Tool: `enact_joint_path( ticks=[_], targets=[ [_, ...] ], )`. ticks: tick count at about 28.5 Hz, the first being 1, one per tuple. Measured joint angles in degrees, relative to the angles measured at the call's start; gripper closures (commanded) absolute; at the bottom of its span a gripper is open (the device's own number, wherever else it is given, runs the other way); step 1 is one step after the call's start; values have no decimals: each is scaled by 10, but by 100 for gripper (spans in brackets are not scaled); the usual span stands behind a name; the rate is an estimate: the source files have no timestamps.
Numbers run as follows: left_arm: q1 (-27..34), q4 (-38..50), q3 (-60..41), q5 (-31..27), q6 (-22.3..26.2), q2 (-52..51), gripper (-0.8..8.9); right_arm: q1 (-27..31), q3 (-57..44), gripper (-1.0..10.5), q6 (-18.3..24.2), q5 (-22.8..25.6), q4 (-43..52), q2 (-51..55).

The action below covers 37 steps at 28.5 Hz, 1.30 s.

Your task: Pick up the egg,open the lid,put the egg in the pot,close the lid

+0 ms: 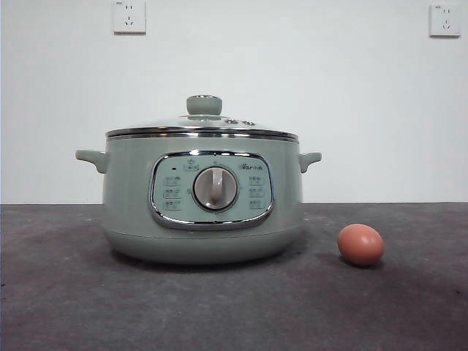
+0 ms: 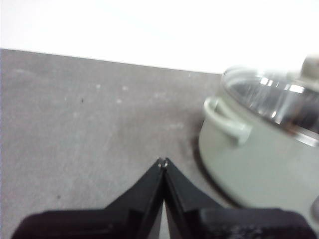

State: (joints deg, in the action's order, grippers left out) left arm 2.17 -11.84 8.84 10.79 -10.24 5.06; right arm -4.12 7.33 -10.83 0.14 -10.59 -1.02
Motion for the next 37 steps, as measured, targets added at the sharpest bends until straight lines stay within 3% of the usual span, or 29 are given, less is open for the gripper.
enact_joint_path(
  ticks=[6,12,19,27,35,37],
  targets=[
    [0,-63,80,39,-10,47,820,0,91,957,-9,-28,-29,-45],
    [0,-100,177,86,-12,116,820,0,217,957,-4,-52,-115,-125],
    [0,-211,306,148,17,207,820,0,375,957,45,-126,-281,-249],
    [0,-341,441,163,76,273,820,0,515,957,119,-167,-448,-352],
    [0,-380,481,181,98,288,812,0,546,944,154,-182,-485,-387],
    [0,-383,481,201,98,294,748,0,546,859,154,-182,-485,-387]
  ],
)
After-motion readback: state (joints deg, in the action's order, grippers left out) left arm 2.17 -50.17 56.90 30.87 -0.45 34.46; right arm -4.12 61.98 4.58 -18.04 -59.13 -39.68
